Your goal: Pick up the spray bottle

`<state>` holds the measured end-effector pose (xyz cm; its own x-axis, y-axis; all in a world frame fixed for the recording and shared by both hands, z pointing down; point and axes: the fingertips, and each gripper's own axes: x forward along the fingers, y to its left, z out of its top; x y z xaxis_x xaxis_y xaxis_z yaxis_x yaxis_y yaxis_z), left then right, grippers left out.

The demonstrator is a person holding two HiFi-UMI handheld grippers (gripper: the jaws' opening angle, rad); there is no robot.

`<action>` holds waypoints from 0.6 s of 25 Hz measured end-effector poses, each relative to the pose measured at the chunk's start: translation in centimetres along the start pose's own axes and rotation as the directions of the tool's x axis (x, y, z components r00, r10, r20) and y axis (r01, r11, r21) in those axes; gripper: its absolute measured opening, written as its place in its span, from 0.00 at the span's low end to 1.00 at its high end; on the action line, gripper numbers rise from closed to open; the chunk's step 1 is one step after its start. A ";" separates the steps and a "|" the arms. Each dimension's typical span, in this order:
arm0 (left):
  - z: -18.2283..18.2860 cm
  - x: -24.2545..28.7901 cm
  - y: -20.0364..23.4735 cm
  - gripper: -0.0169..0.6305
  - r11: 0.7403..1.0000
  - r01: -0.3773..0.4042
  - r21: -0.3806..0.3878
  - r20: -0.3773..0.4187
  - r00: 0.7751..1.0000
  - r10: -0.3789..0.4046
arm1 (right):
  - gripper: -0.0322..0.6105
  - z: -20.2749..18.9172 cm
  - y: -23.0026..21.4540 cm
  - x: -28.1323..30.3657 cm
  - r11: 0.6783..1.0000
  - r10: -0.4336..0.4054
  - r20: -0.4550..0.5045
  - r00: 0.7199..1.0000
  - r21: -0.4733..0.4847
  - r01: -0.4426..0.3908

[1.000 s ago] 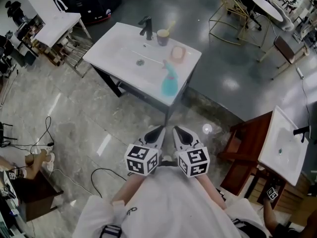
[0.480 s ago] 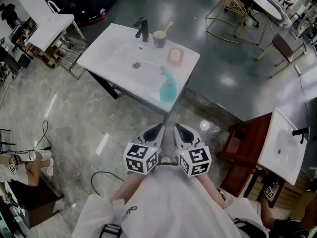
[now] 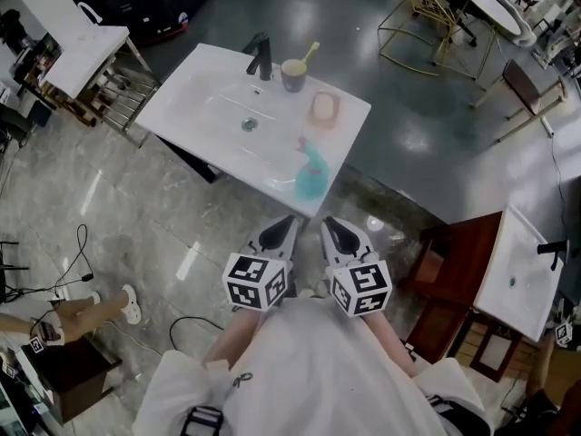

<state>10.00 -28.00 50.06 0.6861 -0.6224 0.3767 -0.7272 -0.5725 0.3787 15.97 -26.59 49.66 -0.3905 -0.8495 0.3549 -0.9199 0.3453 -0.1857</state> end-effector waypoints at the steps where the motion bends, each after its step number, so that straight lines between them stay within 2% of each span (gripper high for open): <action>1: 0.2 0.3 0.3 0.08 1.000 0.000 0.000 -0.002 1.000 0.000 | 0.10 0.2 -0.2 0.3 1.000 -0.002 -0.001 1.000 0.001 0.002; 9: 1.9 2.5 2.2 0.08 1.000 0.022 0.005 -0.016 1.000 -0.022 | 0.11 1.5 -1.9 2.4 0.998 -0.058 0.011 0.998 0.010 0.058; 10: 2.0 2.7 2.4 0.08 1.000 0.026 0.004 -0.021 0.999 -0.026 | 0.17 1.6 -2.0 2.8 0.998 -0.056 0.008 0.998 0.015 0.056; 11: 2.1 3.0 2.7 0.08 1.000 0.029 0.004 -0.027 0.999 -0.029 | 0.28 1.7 -2.1 3.1 0.998 -0.053 0.006 0.999 0.019 0.052; 12: 2.2 3.2 3.0 0.08 0.999 0.032 0.004 -0.031 0.999 -0.032 | 0.32 1.7 -2.1 3.4 0.998 -0.051 0.005 0.999 0.022 0.051; 15: 2.8 3.8 3.7 0.08 0.999 0.037 0.011 -0.033 0.999 -0.037 | 0.34 2.2 -2.4 4.3 0.998 -0.061 0.012 0.998 0.013 0.060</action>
<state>9.85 -34.00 50.60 0.7126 -0.5828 0.3905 -0.7014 -0.6008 0.3835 16.61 -31.98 49.66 -0.3336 -0.8736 0.3543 -0.9413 0.2881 -0.1757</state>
